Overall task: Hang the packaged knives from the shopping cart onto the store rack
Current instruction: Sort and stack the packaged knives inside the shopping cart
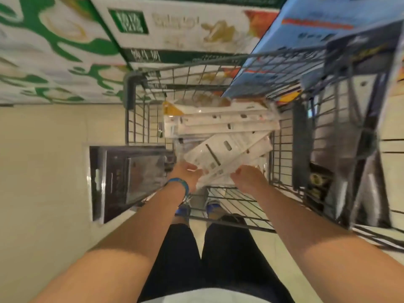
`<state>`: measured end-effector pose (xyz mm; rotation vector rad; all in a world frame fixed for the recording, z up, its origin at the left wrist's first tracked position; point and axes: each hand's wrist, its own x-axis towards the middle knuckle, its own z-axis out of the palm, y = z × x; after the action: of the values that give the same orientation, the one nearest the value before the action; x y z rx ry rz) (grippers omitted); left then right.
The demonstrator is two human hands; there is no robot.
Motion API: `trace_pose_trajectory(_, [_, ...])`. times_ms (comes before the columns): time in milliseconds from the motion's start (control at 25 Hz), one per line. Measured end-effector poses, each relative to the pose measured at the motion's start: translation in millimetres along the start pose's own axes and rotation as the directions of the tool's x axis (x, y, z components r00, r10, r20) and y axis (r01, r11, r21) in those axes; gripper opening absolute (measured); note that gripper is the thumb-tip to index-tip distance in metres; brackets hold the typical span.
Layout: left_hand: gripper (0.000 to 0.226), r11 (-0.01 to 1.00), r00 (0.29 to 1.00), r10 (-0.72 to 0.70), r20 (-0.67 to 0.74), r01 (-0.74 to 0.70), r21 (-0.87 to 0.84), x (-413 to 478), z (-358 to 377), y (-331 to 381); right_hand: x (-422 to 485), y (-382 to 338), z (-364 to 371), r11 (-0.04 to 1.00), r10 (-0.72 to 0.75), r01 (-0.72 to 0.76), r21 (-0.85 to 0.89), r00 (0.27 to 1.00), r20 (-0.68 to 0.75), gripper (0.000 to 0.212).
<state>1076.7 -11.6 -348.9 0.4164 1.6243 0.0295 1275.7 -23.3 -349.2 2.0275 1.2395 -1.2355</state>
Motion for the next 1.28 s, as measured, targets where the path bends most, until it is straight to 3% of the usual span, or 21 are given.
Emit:
trace_pose_trajectory(80, [0.040, 0.995, 0.995, -0.095, -0.031, 0.095, -0.007, 16.1, 1.7, -7.4, 19.9, 6.1, 15.6, 0.990, 0.061, -0.070, 0.122, 0.995, 0.076, 0.037])
trace_pose_trajectory(160, [0.041, 0.971, 0.976, -0.218, 0.008, 0.217, -0.100, 29.1, 7.0, -11.6, 32.1, 3.4, 24.0, 0.914, 0.140, -0.194, 0.356, 0.975, 0.171, 0.038])
trace_pose_trajectory(240, [0.035, 0.923, 0.954, -0.296, 0.055, 0.300, -0.243, 36.3, 13.9, -11.4, 42.5, -1.4, 27.9, 0.795, 0.154, -0.282, 0.538, 0.950, 0.270, 0.036])
trace_pose_trajectory(320, [0.013, 0.903, 0.951, -0.308, 0.014, 0.297, -0.311, 44.4, 18.6, -9.0, 52.0, -3.8, 26.1, 0.684, 0.159, -0.322, 0.655, 0.942, 0.297, 0.031])
trace_pose_trajectory(360, [0.006, 0.901, 0.956, -0.294, -0.011, 0.274, -0.335, 48.8, 19.4, -7.8, 56.2, -5.4, 26.7, 0.656, 0.139, -0.318, 0.684, 0.942, 0.304, 0.029])
trace_pose_trajectory(600, [0.016, 0.896, 0.954, -0.294, -0.051, 0.257, -0.363, 61.3, 16.2, -12.2, 68.5, -2.9, 30.2, 0.471, 0.145, -0.368, 0.802, 0.929, 0.342, 0.032])
trace_pose_trajectory(840, [0.026, 0.874, 0.961, -0.275, 0.042, 0.268, -0.405, 54.5, 18.9, -6.9, 65.8, -13.5, 30.0, 0.429, 0.126, -0.354, 0.831, 0.934, 0.333, 0.033])
trace_pose_trajectory(960, [0.033, 0.784, 0.980, -0.194, 0.037, 0.178, -0.594, 44.6, 23.6, -1.4, 54.5, -20.4, 19.4, 0.336, 0.082, -0.321, 0.886, 0.947, 0.312, 0.024])
trace_pose_trajectory(1120, [0.030, 0.690, 0.976, -0.081, -0.204, -0.093, -0.717, 32.4, 10.7, 21.1, 21.9, -29.0, 7.1, 0.254, 0.039, -0.240, 0.937, 0.971, 0.238, 0.020])
trace_pose_trajectory(1200, [0.025, 0.708, 0.967, 0.009, -0.256, -0.187, -0.680, 17.6, 3.3, 32.0, 4.1, -34.0, -1.4, 0.195, 0.092, -0.216, 0.957, 0.975, 0.202, 0.021])
trace_pose_trajectory(1280, [0.027, 0.787, 0.889, 0.330, -0.316, -0.444, -0.428, -7.2, -5.2, 32.6, -9.2, -37.5, -14.8, 0.178, 0.156, -0.185, 0.966, 0.975, 0.158, 0.024])
